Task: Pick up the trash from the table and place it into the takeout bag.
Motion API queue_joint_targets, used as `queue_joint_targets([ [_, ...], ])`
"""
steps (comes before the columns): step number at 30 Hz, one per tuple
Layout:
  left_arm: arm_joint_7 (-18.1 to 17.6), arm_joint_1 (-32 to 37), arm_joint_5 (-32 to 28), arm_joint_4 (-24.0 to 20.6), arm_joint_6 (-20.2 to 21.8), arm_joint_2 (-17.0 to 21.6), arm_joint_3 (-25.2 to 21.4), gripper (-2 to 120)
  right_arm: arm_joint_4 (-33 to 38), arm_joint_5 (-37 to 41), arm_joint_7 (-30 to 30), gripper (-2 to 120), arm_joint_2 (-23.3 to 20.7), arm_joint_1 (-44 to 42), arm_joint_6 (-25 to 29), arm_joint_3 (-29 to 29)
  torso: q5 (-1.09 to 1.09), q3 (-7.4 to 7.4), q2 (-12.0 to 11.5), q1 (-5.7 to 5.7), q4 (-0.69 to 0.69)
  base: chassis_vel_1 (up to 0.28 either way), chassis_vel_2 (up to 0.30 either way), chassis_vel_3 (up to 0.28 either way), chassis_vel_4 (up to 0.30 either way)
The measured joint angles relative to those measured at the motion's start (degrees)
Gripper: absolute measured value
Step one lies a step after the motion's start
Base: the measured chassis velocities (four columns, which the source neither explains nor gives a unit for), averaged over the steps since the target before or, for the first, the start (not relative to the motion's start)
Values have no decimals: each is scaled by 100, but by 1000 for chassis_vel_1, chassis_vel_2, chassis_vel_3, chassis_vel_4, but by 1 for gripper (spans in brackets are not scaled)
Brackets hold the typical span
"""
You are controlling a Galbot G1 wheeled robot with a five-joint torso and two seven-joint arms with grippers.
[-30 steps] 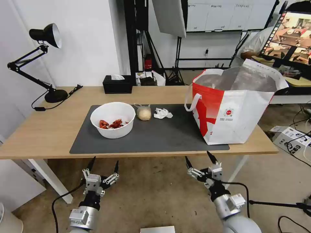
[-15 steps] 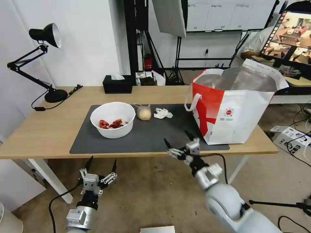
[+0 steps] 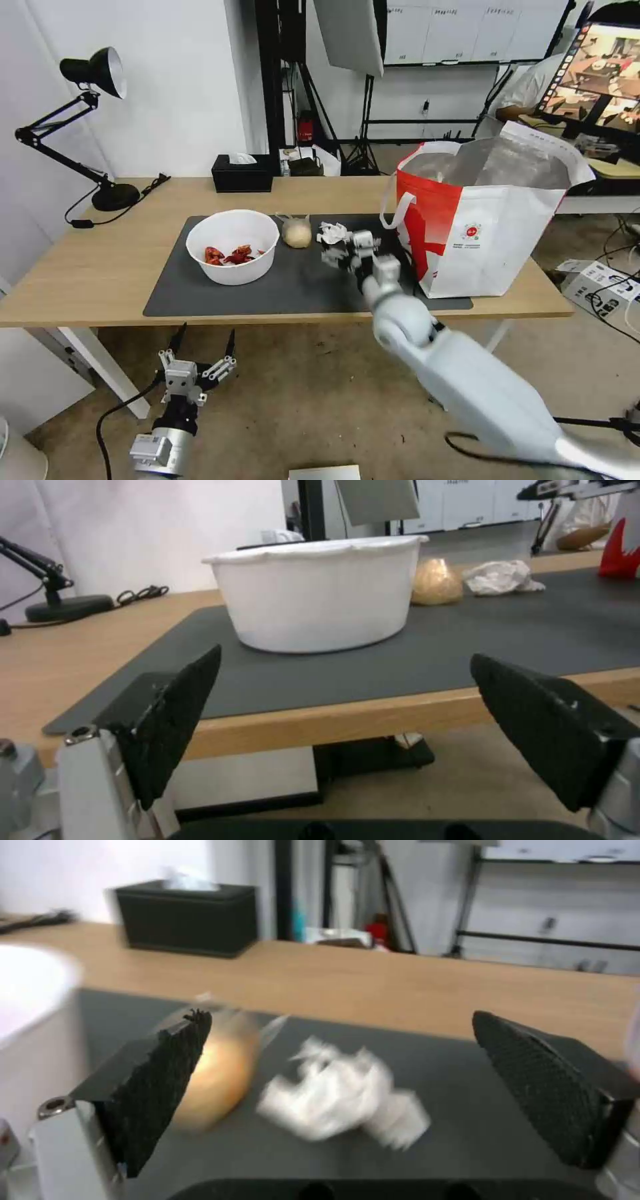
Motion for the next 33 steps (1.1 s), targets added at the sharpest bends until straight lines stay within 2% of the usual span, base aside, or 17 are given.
queue_joint_targets([
  [4,40,45,5,-5,-32,-1,-15,100,-521,68,119,100,227,353,-187,-32,2,0,0,0,-1,0,0,0,0],
  [7,81,80,4,-16,-61,12,-50,100,-1223,109,174,100,522,650,-333,-104,2,0,0,0,0,0,0,0,0],
  [9,83,80,3,-17,-62,15,-55,100,-1323,115,175,100,565,680,-343,-109,2,0,0,0,0,0,0,0,0],
  [11,95,80,-2,-26,-77,23,-66,100,-1832,140,165,100,796,799,-369,-117,2,0,0,0,-1,0,0,0,0],
  [15,110,80,-4,-34,-85,34,-67,100,-2275,134,56,100,1029,887,-370,-105,2,0,0,0,-1,0,0,0,0],
  [25,119,78,3,6,-103,63,0,100,-2812,85,-199,100,1334,992,-371,-87,2,0,1,-1,-1,0,0,0,0],
  [33,119,84,-2,-12,-108,59,4,100,-2805,55,-202,100,1346,931,-469,-94,3,0,1,-1,-1,0,0,0,0],
])
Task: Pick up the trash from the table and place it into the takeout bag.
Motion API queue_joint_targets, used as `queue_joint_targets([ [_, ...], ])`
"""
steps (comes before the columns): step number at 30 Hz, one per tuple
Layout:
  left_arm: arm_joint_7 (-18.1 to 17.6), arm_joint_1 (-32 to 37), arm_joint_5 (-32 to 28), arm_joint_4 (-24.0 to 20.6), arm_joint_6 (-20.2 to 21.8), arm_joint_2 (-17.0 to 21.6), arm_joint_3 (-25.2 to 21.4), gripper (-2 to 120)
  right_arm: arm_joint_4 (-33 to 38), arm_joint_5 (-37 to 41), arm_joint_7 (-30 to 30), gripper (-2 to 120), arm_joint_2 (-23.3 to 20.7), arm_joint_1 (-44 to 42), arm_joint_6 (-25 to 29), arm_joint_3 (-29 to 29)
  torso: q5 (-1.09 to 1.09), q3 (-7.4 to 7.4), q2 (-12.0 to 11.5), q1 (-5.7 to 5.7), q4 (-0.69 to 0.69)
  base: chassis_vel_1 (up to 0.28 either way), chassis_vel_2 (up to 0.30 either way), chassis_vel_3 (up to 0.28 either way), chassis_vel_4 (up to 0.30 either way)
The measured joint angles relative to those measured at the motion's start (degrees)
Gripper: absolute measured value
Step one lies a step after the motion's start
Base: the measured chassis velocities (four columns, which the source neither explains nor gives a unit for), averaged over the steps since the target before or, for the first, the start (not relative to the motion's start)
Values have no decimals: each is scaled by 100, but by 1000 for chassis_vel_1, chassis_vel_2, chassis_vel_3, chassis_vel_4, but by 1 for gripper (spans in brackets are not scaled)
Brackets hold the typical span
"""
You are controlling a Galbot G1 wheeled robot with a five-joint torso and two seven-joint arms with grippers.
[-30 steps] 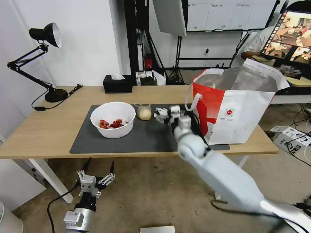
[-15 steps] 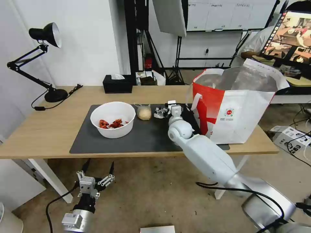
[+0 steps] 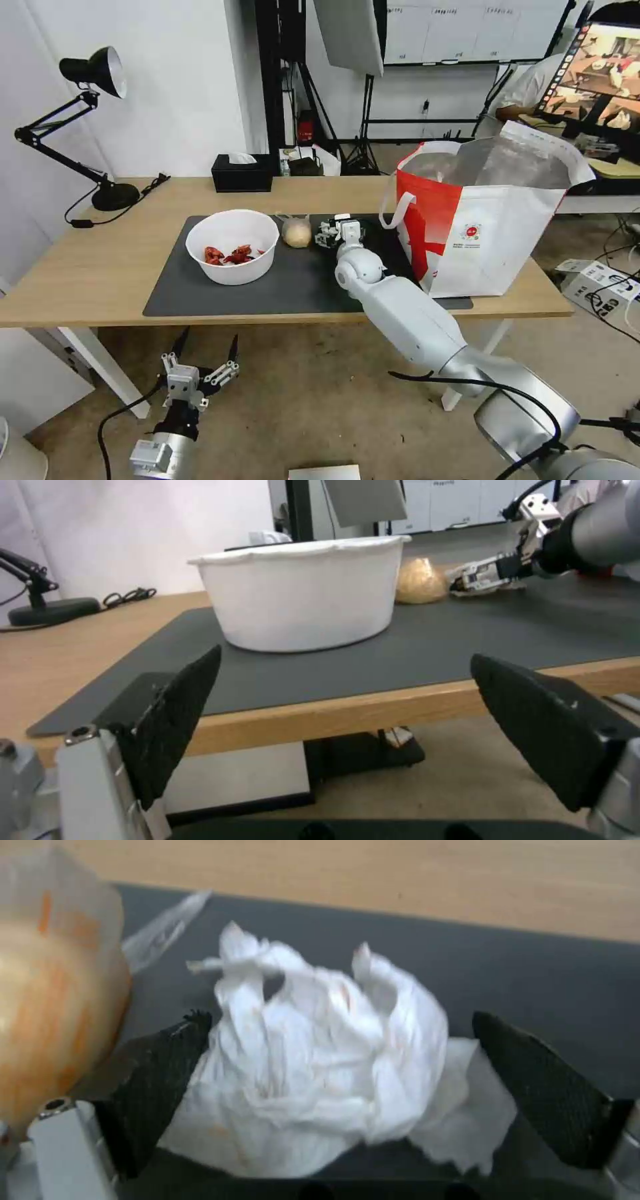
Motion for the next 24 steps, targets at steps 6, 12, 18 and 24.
queue_joint_targets([
  [6,0,50,-4,-73,-1,13,-32,100,118,29,33,86,-26,-64,-33,-15,0,0,0,0,0,0,0,0,0],
  [12,0,119,-5,-139,-5,6,-71,100,193,147,108,64,-80,-76,-48,-15,0,0,1,0,1,0,0,0,0],
  [18,-1,133,-5,-165,-9,-9,-82,100,357,213,129,41,-202,-138,-49,-14,0,0,1,0,0,0,0,0,0],
  [24,-1,137,-1,-165,-9,-35,-75,100,583,189,115,22,-319,-277,182,4,0,0,0,0,0,0,0,0,0],
])
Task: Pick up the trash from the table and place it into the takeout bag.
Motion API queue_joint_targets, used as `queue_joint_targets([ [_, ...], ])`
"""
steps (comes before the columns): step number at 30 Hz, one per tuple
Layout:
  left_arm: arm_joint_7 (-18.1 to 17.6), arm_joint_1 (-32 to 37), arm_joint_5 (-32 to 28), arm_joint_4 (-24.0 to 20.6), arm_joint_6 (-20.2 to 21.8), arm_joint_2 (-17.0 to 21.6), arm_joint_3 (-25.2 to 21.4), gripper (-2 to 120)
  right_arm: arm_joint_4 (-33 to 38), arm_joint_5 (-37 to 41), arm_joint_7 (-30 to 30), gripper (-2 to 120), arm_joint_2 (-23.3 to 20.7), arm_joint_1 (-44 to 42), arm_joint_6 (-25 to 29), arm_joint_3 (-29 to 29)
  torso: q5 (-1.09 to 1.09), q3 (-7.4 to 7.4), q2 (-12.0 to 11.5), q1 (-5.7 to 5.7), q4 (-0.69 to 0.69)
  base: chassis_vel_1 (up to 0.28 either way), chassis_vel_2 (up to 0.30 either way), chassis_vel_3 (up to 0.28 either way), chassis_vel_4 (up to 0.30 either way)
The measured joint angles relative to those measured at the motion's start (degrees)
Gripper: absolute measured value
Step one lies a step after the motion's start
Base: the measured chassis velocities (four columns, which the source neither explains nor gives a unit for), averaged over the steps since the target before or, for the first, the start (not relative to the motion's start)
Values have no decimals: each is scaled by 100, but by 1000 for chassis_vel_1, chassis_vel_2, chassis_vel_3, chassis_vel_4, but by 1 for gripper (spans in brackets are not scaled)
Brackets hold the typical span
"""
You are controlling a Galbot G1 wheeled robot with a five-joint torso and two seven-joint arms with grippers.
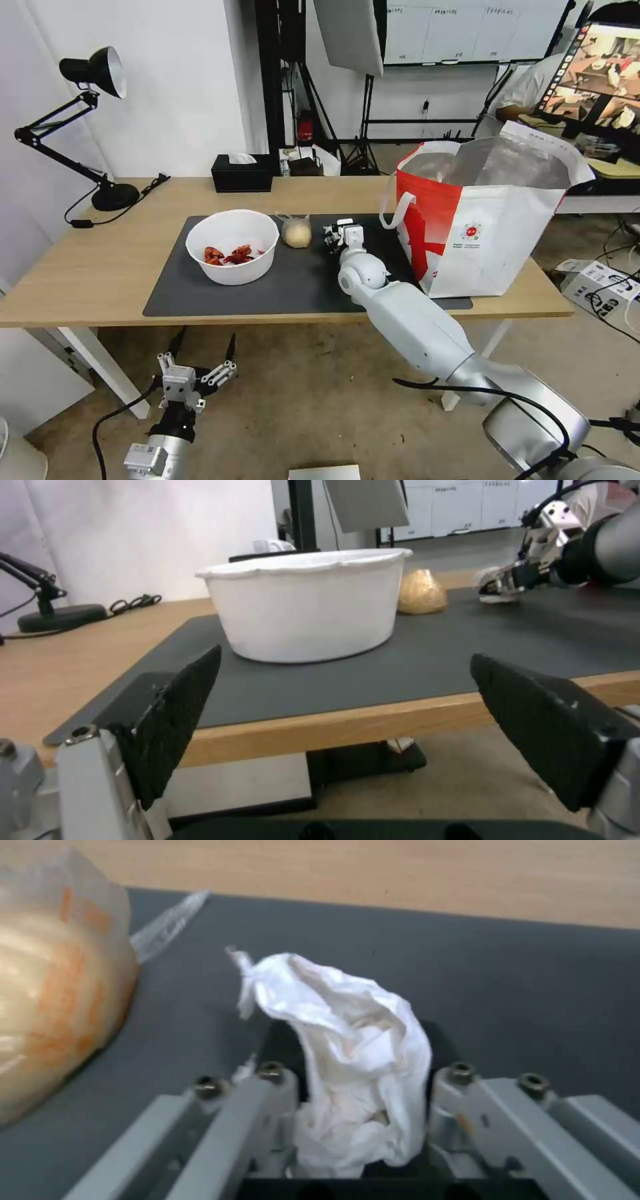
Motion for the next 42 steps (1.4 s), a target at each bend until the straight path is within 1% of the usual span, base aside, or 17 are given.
queue_joint_targets([
  [2,0,8,2,-6,0,-6,0,100,195,-108,-88,12,-87,-106,246,21,0,0,0,0,1,0,0,0,0],
  [3,0,8,2,-6,0,-6,0,100,195,-108,-88,12,-87,-106,246,21,0,0,0,0,1,0,0,0,0],
  [6,-4,32,2,-51,0,-24,-8,100,863,-332,-190,0,-360,-379,562,47,0,0,0,0,0,0,0,0,0],
  [7,-4,32,2,-51,0,-24,-8,100,863,-332,-190,0,-360,-379,562,47,0,0,0,0,0,0,0,0,0],
  [10,-7,62,8,-80,0,-33,-9,100,1676,-508,-176,0,-676,-731,719,49,1,0,1,0,0,0,0,0,0],
  [11,-7,62,8,-80,0,-33,-9,100,1676,-508,-176,0,-676,-731,719,49,1,0,1,0,0,0,0,0,0],
  [13,-11,103,27,-107,0,-25,-5,100,2219,-859,-109,0,-869,-983,878,50,0,0,1,0,-1,0,0,0,0],
  [17,-11,122,29,-131,0,-27,-14,100,2425,-1080,-91,0,-927,-1076,947,75,1,0,0,0,0,0,0,0,0],
  [20,-16,176,28,-216,0,-34,-66,100,3025,-1699,42,0,-1055,-1370,1077,293,1,-1,0,-1,0,0,0,0,0],
  [21,-16,176,28,-216,0,-34,-66,100,3025,-1699,42,0,-1055,-1370,1077,293,1,-1,0,-1,0,0,0,0,0],
  [24,-18,238,27,-290,3,-40,-105,100,3648,-2094,165,0,-1255,-1524,1137,727,1,-1,0,-1,0,0,0,0,0],
  [25,-18,238,27,-290,3,-40,-105,100,3648,-2094,165,0,-1255,-1524,1137,727,1,-1,0,-1,0,0,0,0,0],
  [30,-18,288,50,-357,3,-65,-93,100,4196,-1774,601,0,-1795,-1344,639,1353,0,0,0,-1,1,0,0,0,0],
  [32,-17,292,58,-394,3,-73,-67,100,4302,-1403,972,0,-2143,-1171,305,1583,1,0,0,0,-1,0,0,0,0],
  [33,-17,292,58,-394,3,-73,-67,100,4302,-1403,972,0,-2143,-1171,305,1583,1,0,0,0,-1,0,0,0,0],
  [35,-16,293,67,-425,9,-96,-20,100,4296,-958,1272,0,-2428,-989,114,1727,2,0,0,0,-1,0,0,0,0],
  [42,-13,331,116,-452,20,-147,58,100,4061,-272,1478,0,-2667,-777,-75,1899,1,0,0,0,0,0,0,0,0],
])
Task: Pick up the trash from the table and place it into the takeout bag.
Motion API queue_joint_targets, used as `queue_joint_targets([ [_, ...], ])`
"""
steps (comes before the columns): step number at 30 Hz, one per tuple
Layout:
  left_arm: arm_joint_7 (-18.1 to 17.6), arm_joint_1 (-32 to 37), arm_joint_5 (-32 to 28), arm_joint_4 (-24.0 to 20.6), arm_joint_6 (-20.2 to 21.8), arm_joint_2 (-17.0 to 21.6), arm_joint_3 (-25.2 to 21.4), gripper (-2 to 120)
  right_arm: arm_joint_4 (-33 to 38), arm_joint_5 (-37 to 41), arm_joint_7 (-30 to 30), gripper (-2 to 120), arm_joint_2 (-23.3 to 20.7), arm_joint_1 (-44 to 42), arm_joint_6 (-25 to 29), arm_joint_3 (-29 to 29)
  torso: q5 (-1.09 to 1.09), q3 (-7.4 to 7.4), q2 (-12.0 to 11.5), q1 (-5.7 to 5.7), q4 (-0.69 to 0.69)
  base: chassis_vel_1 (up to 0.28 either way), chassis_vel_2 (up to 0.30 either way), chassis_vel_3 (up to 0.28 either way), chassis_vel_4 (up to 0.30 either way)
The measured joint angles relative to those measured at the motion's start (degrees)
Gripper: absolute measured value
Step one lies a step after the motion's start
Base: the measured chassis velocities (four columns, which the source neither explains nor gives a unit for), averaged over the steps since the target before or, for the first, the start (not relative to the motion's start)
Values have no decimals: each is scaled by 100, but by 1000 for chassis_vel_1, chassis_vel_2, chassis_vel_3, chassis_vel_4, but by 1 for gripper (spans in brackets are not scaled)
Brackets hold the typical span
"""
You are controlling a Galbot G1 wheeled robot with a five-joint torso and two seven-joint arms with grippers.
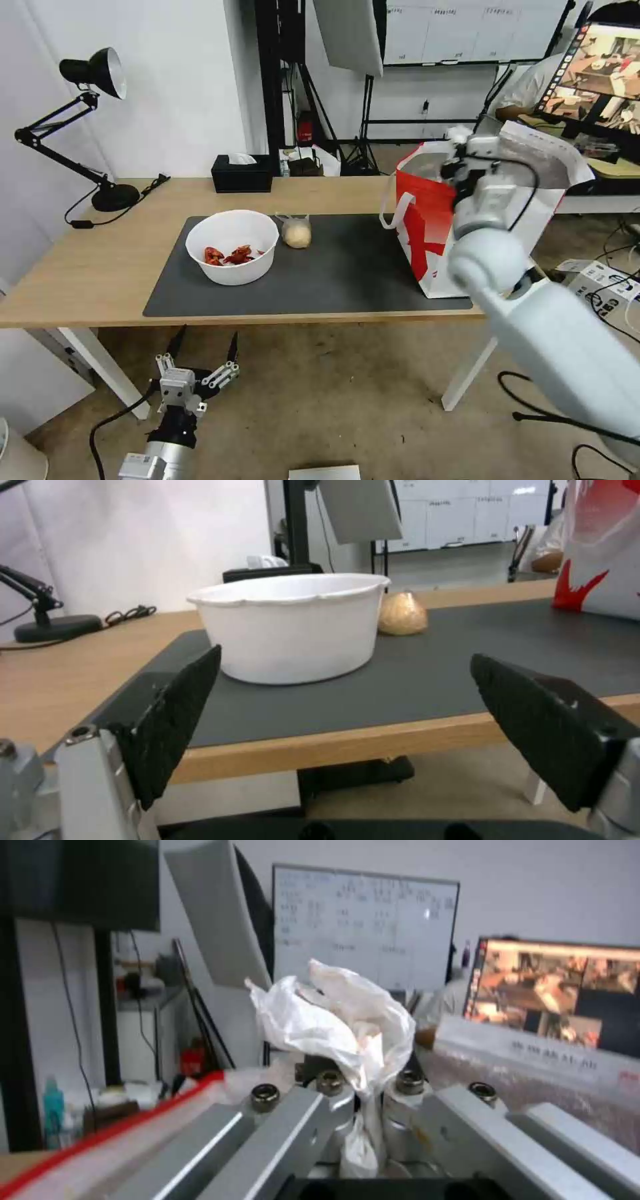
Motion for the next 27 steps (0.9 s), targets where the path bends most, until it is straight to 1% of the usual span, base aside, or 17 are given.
queue_joint_targets([
  [3,1,10,2,-17,9,-2,15,100,-171,216,-3,0,-33,37,-157,-9,0,1,-1,1,1,0,0,0,0],
  [4,2,10,2,-18,14,-2,24,100,-245,282,-31,3,-38,38,-213,-33,0,1,-1,0,0,0,0,0,0],
  [6,2,11,-1,-19,22,2,30,100,-278,394,-54,12,-43,37,-339,-51,1,1,-1,0,1,0,0,0,0],
  [7,2,11,-1,-19,22,2,30,100,-278,394,-54,12,-43,37,-339,-51,1,1,-1,0,1,0,0,0,0],
  [10,2,18,-95,-46,36,-11,45,100,-248,533,-78,28,-54,49,-541,-57,-1,1,0,0,1,0,0,0,0],
  [11,2,18,-95,-46,36,-11,45,100,-248,533,-78,28,-54,49,-541,-57,-1,1,0,0,1,0,0,0,0],
  [13,2,23,-278,-131,124,-41,85,100,-248,584,-82,38,-47,93,-595,-73,-1,0,-1,0,1,0,0,0,0],
  [16,2,10,-330,-154,152,-49,104,100,-251,610,-82,44,-33,111,-613,-86,0,1,-1,0,1,0,0,0,0],
  [17,2,-5,-345,-156,163,-48,116,100,-255,626,-82,51,-19,127,-617,-91,-1,1,-1,0,1,0,0,0,0],
  [19,2,-26,-357,-150,171,-31,122,100,-275,674,-80,61,-7,155,-618,-95,-1,1,-1,0,1,0,0,0,0],
  [20,2,-26,-357,-150,171,-31,122,100,-275,674,-80,61,-7,155,-618,-95,-1,1,-1,0,1,0,0,0,0],
  [22,2,-37,-373,-128,174,-12,115,100,-289,709,-80,69,-9,185,-618,-95,-1,1,-1,0,0,0,0,0,0],
  [23,2,-37,-373,-128,174,-12,115,100,-289,709,-80,69,-9,185,-618,-95,-1,1,-1,0,0,0,0,0,0],
  [25,2,-47,-390,-104,175,6,107,100,-298,733,-83,82,-9,224,-615,-106,-1,0,-1,0,1,0,0,0,0],
  [26,2,-57,-397,-96,176,11,106,100,-297,750,-89,84,-7,239,-605,-113,-1,0,0,0,1,0,0,0,0],
  [27,2,-57,-397,-96,176,11,106,100,-297,750,-89,84,-7,239,-605,-113,-1,0,0,0,1,0,0,0,0],
])
